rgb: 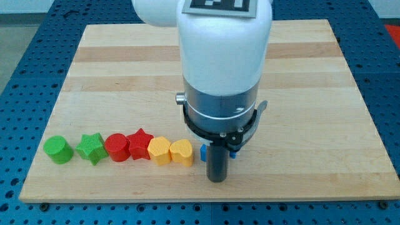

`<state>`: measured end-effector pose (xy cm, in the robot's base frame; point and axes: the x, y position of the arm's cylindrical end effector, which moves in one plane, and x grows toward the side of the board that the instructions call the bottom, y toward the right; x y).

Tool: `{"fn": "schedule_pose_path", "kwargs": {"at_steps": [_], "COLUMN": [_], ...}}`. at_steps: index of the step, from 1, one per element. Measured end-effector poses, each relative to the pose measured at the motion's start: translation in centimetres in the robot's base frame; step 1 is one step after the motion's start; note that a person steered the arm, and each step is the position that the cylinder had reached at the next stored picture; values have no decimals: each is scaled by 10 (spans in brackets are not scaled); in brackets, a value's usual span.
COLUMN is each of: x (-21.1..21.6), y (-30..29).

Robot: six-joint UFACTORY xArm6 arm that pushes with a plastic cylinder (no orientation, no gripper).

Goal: Move your arm to the blue triangle

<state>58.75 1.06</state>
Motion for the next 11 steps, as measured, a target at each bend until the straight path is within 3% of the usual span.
{"fn": "schedule_pose_path", "kwargs": {"at_steps": [2, 4, 5, 7, 9, 11], "x": [-2, -4, -38, -89, -89, -85], "y": [2, 87, 125, 103, 51, 44]}}
